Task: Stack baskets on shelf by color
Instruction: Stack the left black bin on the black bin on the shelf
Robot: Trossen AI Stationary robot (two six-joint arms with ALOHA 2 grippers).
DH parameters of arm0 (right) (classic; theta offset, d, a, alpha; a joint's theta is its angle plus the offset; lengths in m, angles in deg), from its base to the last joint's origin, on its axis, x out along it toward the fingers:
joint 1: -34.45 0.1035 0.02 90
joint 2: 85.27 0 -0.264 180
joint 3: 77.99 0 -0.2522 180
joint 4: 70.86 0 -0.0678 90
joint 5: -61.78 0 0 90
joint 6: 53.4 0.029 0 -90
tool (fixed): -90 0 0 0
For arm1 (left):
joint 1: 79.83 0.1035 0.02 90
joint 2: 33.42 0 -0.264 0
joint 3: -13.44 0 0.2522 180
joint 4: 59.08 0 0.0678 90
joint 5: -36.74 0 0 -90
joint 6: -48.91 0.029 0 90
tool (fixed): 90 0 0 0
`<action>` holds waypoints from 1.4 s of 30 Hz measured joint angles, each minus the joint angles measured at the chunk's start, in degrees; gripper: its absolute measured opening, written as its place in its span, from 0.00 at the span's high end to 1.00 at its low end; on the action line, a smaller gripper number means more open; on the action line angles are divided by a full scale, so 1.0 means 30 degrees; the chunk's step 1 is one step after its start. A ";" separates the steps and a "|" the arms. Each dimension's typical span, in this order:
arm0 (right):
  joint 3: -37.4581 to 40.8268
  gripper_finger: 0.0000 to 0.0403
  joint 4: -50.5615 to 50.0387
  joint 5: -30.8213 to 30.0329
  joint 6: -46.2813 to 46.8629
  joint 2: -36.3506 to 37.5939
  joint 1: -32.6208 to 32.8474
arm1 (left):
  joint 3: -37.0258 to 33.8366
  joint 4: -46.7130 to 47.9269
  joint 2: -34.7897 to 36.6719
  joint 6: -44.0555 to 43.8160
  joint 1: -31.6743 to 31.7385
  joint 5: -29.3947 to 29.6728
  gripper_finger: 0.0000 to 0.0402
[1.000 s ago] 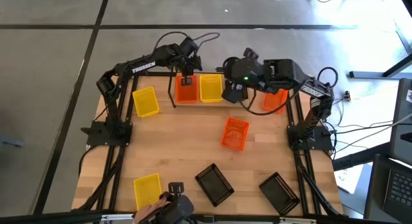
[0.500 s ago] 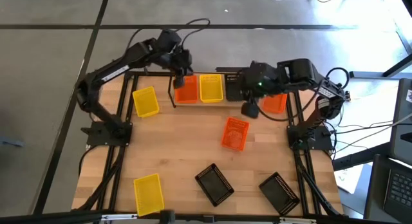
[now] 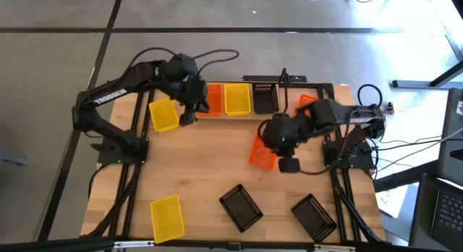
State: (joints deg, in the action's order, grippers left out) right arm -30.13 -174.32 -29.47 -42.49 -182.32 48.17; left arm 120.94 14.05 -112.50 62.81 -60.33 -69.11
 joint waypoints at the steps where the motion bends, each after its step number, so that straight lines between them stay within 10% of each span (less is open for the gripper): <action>1: 0.0734 0.81 0.0229 -0.0027 0.0804 0.0218 0.0081 | 0.0000 0.0106 0.0112 -0.0084 -0.0265 0.0067 0.85; 14: 0.8681 0.81 1.0645 0.5698 1.3777 0.0654 0.0822 | -0.0002 0.2215 0.1553 0.0504 -0.0772 0.2596 0.85; 23: 1.1454 0.81 1.4403 0.4610 2.1116 0.0369 0.0900 | -0.0041 0.3207 0.2904 0.1284 -0.0596 0.0981 0.85; 29: 1.1851 0.81 1.5500 0.3375 2.2368 0.0033 0.1434 | -0.0022 0.3287 0.3494 0.1578 -0.0607 -0.2574 0.85; 42: 1.1857 0.81 1.6042 0.2753 2.2382 -0.2491 0.2020 | -0.0007 0.3419 0.3817 0.1571 -0.0596 -0.2756 0.85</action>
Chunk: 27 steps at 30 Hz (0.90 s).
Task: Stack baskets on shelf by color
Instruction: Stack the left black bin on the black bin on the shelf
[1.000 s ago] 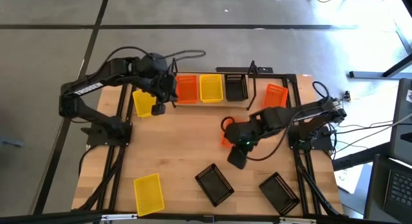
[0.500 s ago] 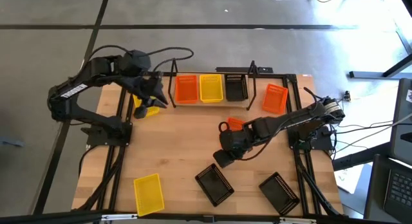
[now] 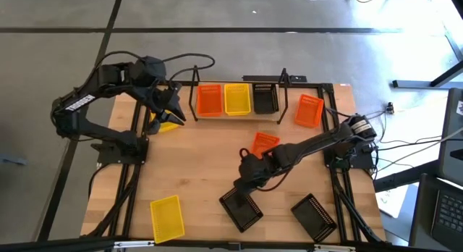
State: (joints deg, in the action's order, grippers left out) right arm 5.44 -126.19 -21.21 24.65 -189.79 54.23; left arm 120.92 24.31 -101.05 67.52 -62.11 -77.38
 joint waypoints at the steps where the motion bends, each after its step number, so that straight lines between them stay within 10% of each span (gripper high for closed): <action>1: 0.0000 0.81 0.0024 -0.0021 0.0000 -0.0171 -0.0003 | 0.0000 0.0004 -0.0006 0.0000 -0.0004 -0.0001 0.85; 27: -0.0007 0.81 0.0561 0.1108 0.0340 -0.2523 -0.0047 | 0.0000 0.0138 -0.0029 0.0006 0.0000 0.0221 0.85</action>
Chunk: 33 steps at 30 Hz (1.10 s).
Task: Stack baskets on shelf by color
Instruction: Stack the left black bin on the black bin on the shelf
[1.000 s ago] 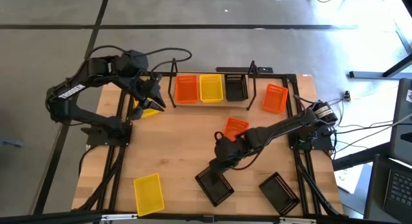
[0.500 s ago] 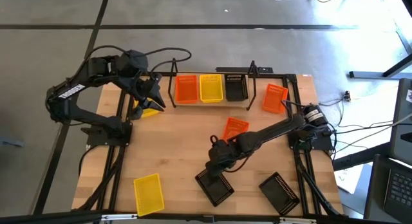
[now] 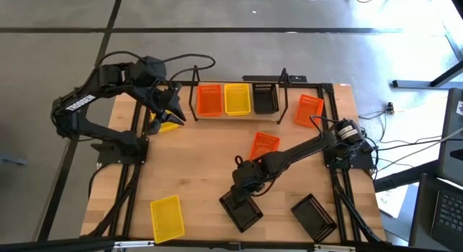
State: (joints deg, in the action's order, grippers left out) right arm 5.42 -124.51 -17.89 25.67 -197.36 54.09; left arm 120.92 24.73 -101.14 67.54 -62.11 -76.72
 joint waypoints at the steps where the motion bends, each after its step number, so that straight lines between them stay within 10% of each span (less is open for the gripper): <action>1: 0.0000 0.81 0.0003 0.0000 0.0044 0.0000 -0.0007 | 0.0000 -0.0007 0.0000 -0.0006 0.0000 0.0000 0.85; 33: -0.2874 0.99 -0.0226 0.0685 0.0523 -0.1698 -0.1202 | 0.0000 0.0459 -0.0007 0.0881 -0.0007 0.0117 0.85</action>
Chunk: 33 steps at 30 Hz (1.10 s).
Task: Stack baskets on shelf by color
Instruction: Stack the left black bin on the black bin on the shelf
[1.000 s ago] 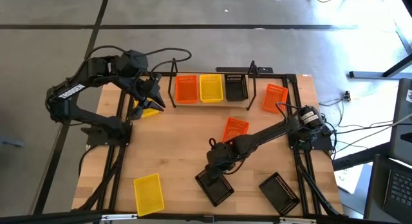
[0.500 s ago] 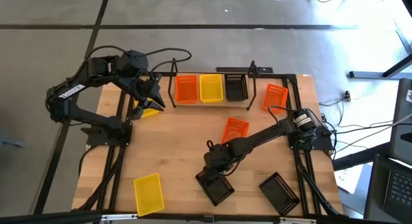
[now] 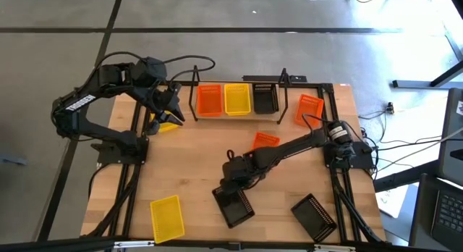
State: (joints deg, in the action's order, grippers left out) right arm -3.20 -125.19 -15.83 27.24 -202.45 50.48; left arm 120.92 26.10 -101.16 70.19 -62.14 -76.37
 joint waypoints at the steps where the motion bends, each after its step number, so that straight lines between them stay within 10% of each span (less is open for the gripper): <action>1: -0.0761 0.99 -0.0904 -0.0018 0.0000 0.0007 -0.0055 | 0.0000 0.0014 0.0000 0.0364 0.0007 0.0000 0.85; 14: -1.1405 1.00 -1.6612 -0.6802 0.0788 0.0029 -0.1572 | 0.0022 0.0044 0.0124 0.1975 -0.0335 -0.0176 0.85; 21: -1.2946 1.00 -1.6436 -1.1433 -0.2035 0.1230 -0.4214 | 0.0022 -0.0210 0.0101 0.1979 -0.0288 0.0016 0.85; 33: -1.2739 1.00 -1.6472 -1.1653 -1.1131 0.1629 -1.2025 | -0.0002 -0.1553 -0.0402 0.0695 0.0465 0.1880 0.85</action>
State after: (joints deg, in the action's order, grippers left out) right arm -41.42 -174.61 -50.79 -6.15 -197.57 14.40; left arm 120.91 21.45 -102.37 72.27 -60.74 -70.73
